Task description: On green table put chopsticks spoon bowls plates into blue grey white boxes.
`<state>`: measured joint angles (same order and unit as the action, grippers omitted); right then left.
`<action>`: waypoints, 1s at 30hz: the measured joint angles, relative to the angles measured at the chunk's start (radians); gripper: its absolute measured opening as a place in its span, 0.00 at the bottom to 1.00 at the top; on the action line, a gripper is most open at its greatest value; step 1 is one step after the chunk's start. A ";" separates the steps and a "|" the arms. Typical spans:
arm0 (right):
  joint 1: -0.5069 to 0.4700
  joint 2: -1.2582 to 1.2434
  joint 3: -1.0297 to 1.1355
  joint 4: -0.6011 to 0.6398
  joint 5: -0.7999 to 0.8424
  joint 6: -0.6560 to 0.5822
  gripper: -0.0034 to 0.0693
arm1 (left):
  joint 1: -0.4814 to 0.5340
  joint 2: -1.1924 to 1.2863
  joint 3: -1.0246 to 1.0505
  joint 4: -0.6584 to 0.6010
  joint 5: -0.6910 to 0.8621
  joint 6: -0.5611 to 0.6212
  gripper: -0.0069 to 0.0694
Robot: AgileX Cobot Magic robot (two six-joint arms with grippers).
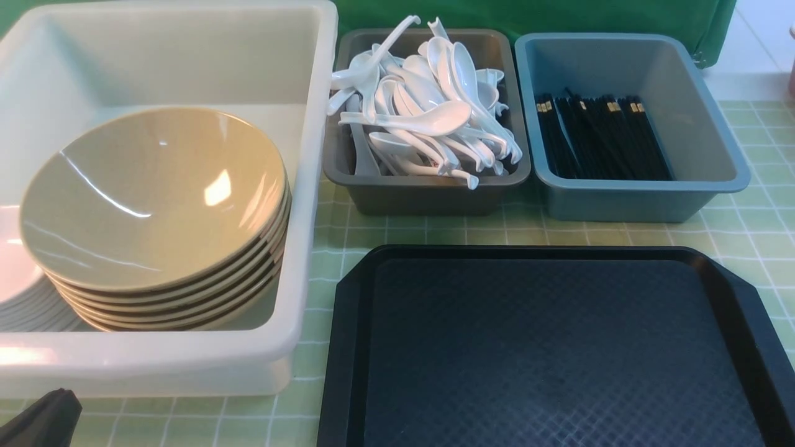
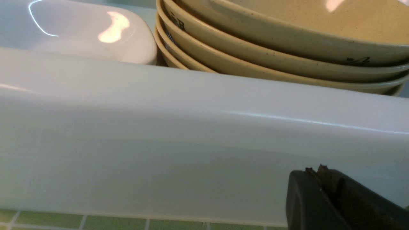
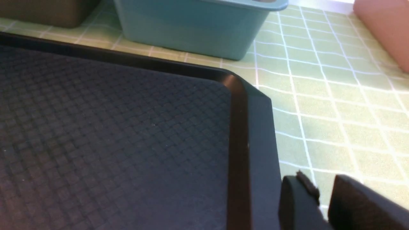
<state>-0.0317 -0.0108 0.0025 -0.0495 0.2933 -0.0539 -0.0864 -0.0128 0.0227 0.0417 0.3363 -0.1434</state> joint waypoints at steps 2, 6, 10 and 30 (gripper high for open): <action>0.000 0.000 0.000 0.000 0.000 0.000 0.27 | 0.000 0.000 0.000 0.000 0.000 0.000 0.09; 0.000 0.000 0.000 0.001 0.000 0.000 0.28 | 0.000 0.000 0.000 0.000 0.000 0.000 0.09; 0.000 0.000 0.001 0.003 -0.001 0.000 0.29 | 0.000 0.000 0.000 0.000 0.000 0.000 0.09; 0.000 0.000 0.001 0.004 -0.003 0.000 0.32 | 0.000 0.000 0.000 0.000 -0.001 -0.003 0.09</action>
<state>-0.0317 -0.0108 0.0036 -0.0454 0.2904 -0.0539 -0.0864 -0.0128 0.0227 0.0417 0.3355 -0.1461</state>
